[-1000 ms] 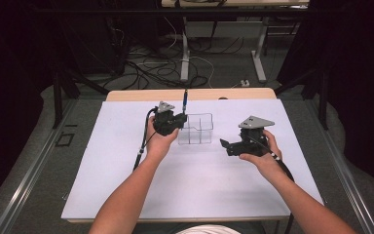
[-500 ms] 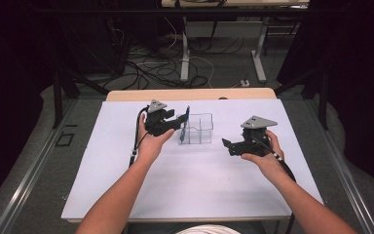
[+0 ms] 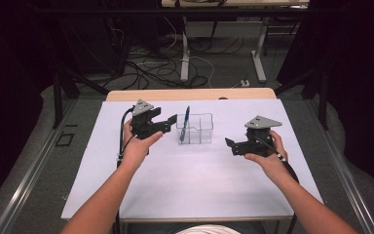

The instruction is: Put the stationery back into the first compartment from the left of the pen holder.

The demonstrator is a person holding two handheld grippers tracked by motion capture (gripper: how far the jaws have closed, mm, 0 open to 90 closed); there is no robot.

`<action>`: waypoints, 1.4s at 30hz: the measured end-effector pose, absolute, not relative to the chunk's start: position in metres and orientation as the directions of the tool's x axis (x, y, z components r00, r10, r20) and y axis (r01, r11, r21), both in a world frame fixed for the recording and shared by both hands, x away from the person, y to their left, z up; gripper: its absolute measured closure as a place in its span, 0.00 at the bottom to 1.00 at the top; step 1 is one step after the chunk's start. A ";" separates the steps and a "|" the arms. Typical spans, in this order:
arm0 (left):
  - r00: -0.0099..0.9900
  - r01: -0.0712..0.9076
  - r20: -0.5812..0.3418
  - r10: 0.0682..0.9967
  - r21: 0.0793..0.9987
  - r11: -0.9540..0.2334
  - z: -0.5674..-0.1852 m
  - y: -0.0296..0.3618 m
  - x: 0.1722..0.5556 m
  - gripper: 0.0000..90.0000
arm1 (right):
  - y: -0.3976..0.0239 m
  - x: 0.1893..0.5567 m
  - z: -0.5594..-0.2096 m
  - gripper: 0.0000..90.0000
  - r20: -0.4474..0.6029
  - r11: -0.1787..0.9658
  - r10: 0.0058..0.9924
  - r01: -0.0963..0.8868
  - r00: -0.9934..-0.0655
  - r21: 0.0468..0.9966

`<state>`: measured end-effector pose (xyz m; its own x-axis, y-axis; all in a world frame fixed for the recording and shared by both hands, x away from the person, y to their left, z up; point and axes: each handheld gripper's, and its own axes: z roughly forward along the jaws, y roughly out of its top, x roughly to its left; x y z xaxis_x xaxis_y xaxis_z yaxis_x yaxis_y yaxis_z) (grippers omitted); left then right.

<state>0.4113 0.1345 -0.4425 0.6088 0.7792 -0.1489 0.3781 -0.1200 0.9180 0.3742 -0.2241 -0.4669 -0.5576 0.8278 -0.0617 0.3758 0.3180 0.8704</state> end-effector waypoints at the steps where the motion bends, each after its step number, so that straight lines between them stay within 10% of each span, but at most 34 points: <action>1: 0.612 0.384 -0.156 0.775 0.915 -0.119 -0.441 0.139 0.408 0.31 | -0.225 0.374 -0.467 0.02 -0.061 0.316 0.829 0.375 -0.556 0.871; 23: 0.429 0.427 -0.220 0.876 0.904 0.018 -0.463 0.234 0.363 0.00 | -0.256 0.369 -0.470 0.00 -0.049 0.235 0.917 0.435 -0.396 0.869; 42: 0.311 0.482 -0.239 0.920 0.874 0.064 -0.503 0.268 0.360 0.00 | -0.288 0.378 -0.505 0.00 0.012 0.132 0.964 0.518 -0.265 0.845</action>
<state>0.3597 0.2677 -0.5032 0.3105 0.9200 -0.2392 0.4821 0.0645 0.8737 0.3784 -0.2883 -0.5053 -0.2652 0.9641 0.0119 0.5176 0.1319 0.8454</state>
